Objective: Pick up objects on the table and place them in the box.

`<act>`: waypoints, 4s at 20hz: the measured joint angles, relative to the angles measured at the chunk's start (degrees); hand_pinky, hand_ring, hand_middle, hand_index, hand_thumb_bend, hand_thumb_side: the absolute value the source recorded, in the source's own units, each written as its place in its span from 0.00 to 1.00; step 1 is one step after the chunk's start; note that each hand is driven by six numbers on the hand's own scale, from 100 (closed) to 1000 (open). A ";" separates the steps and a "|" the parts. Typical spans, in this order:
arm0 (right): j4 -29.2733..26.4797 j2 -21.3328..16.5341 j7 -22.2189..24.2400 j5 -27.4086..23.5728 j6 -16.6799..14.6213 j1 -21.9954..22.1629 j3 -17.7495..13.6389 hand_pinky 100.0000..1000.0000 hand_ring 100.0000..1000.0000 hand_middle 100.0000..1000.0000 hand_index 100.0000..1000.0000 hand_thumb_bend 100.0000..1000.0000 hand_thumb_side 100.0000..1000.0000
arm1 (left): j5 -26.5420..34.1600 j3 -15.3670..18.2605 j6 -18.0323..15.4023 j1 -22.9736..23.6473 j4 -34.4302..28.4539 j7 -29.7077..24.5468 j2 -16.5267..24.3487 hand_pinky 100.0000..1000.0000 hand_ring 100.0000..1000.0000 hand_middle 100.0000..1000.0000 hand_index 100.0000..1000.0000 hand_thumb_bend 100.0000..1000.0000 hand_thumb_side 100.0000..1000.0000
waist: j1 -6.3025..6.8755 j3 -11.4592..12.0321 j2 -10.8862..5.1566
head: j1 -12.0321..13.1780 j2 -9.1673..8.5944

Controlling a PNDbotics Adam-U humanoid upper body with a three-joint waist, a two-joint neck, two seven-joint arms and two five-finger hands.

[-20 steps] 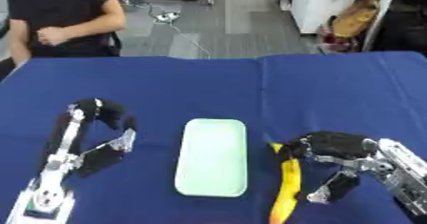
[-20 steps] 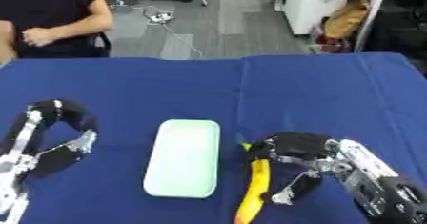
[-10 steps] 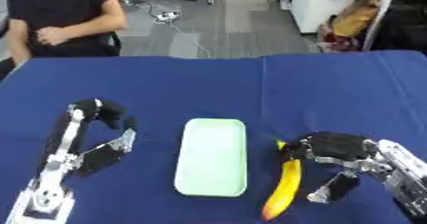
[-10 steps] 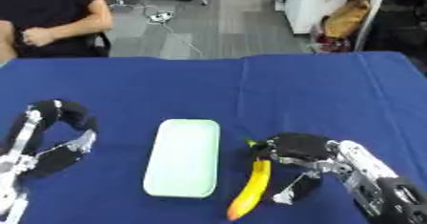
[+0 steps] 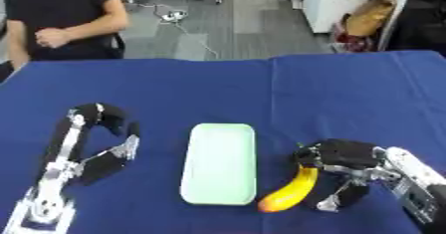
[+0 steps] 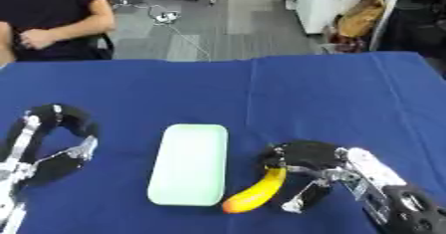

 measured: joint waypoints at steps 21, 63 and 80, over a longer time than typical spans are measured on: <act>3.25 1.51 -7.10 6.28 -6.97 -0.01 -1.93 0.35 0.46 0.49 0.60 0.11 0.35 | 0.20 -0.27 -0.02 -0.21 -0.03 -0.03 -0.48 0.62 0.40 0.39 0.55 0.00 0.12 | 0.27 0.14 0.63 | -0.02 -0.01; -3.33 0.27 -14.17 4.61 -5.91 -4.46 -2.06 0.31 0.41 0.42 0.49 0.00 0.55 | 0.22 -0.27 0.08 0.33 0.06 -0.18 -0.42 0.62 0.40 0.40 0.55 0.00 0.12 | -0.88 -0.88 -0.59 | -0.02 -0.05; -9.19 -0.61 -10.91 -0.85 -3.02 -6.13 -2.61 0.31 0.41 0.41 0.49 0.00 0.55 | 0.21 -0.27 0.08 0.56 0.09 -0.18 -0.38 0.62 0.40 0.40 0.55 0.00 0.12 | -1.17 -0.90 -0.92 | 0.00 -0.13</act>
